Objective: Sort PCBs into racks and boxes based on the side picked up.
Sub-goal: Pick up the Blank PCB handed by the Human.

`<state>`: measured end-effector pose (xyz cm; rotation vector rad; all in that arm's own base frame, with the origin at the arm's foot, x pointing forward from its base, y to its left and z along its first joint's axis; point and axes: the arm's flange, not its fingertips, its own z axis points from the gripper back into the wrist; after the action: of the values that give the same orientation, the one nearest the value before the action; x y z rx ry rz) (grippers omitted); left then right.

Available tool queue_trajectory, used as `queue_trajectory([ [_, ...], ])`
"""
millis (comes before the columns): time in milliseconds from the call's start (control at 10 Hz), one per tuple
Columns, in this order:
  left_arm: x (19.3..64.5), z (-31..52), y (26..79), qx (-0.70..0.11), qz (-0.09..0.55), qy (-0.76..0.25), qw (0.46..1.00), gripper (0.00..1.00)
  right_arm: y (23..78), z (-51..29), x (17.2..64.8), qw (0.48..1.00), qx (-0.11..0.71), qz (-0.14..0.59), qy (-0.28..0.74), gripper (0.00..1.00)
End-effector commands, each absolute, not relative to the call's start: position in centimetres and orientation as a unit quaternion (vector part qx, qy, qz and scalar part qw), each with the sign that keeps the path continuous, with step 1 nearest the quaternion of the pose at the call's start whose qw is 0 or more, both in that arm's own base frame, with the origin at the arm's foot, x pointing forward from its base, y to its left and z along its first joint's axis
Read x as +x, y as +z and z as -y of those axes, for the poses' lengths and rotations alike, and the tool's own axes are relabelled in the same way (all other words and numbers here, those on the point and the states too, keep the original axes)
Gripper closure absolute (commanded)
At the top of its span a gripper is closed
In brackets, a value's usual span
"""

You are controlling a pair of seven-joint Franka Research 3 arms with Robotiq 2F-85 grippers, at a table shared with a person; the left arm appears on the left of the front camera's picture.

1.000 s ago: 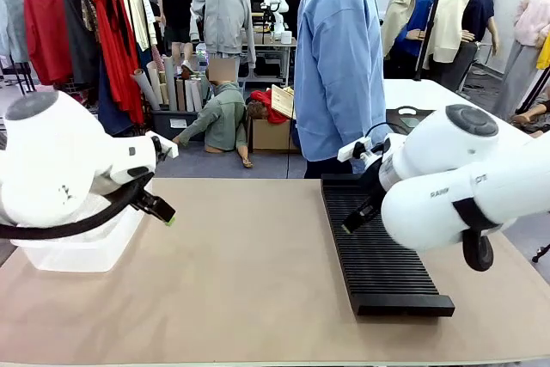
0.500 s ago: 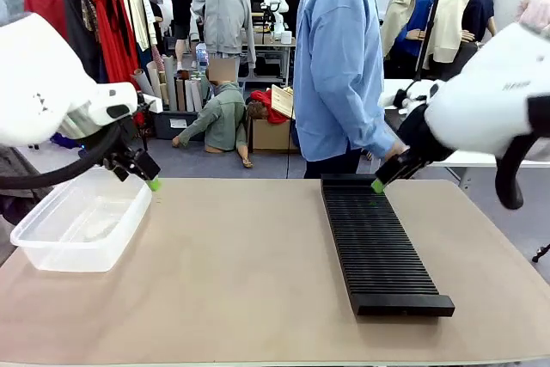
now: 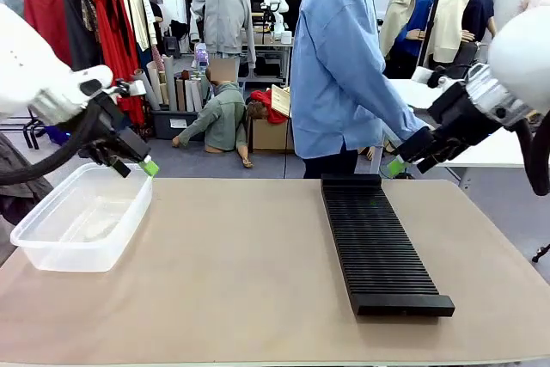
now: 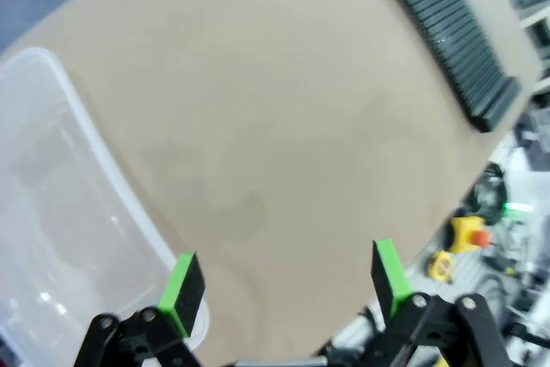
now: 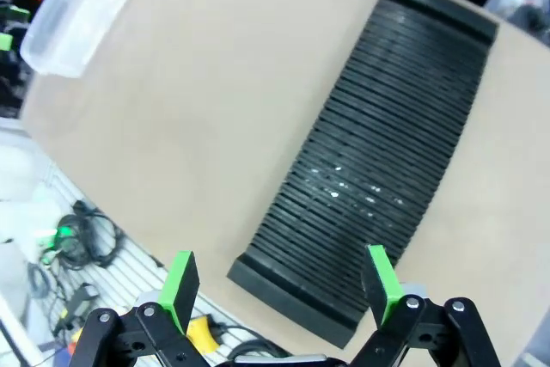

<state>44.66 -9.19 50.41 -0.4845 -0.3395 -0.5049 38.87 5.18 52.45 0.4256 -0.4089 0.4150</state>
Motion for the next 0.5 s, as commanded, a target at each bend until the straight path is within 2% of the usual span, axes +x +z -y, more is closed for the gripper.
queue_trajectory([
  [0, 45.4, 5.0, 51.4, -0.314, 0.166, -0.222, 0.908, 0.00, 52.9, -1.9, 39.7, 0.905, 0.314, 0.192, 0.214, 0.00],
  [200, 45.1, 2.0, 51.7, -0.344, 0.192, -0.199, 0.897, 0.00, 52.4, 1.1, 40.4, 0.881, 0.376, 0.183, 0.220, 0.00],
  [400, 45.2, -0.8, 49.9, -0.381, 0.193, -0.174, 0.887, 0.00, 50.9, 4.0, 41.6, 0.856, 0.436, 0.177, 0.213, 0.00],
])
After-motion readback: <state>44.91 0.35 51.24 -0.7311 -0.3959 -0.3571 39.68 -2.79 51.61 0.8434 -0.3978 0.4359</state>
